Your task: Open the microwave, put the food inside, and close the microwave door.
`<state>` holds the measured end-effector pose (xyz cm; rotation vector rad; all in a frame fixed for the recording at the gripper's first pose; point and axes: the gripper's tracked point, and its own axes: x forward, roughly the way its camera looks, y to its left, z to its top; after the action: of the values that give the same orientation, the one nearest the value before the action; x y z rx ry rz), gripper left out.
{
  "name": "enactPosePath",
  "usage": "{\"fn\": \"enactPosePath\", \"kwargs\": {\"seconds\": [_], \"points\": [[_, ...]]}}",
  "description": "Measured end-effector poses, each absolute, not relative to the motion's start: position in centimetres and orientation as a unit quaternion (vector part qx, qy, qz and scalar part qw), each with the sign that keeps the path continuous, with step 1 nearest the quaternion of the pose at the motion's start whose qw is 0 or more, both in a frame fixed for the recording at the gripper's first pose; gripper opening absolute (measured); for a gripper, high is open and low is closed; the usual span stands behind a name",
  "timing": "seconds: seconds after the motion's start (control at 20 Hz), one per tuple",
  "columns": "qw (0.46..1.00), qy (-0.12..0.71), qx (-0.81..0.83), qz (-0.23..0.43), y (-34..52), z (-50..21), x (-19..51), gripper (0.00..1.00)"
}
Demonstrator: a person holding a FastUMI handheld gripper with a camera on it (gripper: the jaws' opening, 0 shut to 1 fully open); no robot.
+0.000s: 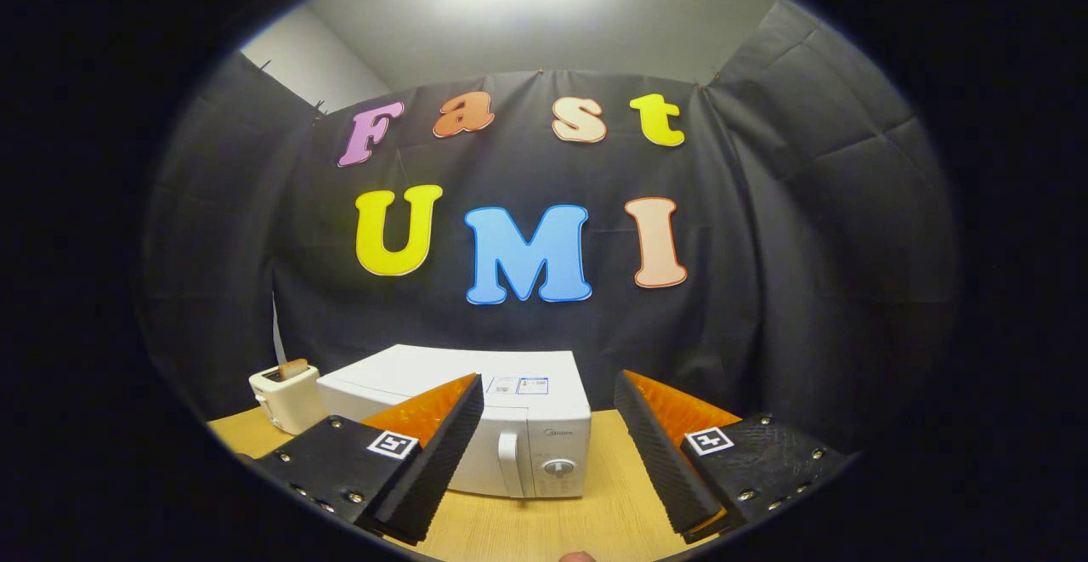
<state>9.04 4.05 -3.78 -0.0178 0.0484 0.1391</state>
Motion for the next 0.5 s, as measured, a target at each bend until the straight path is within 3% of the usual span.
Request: {"fn": "enactPosePath", "kwargs": {"seconds": [0.5], "points": [[0.991, 0.088, -0.01, 0.096, 5.3, -10.5, 13.7, 0.99]]}}
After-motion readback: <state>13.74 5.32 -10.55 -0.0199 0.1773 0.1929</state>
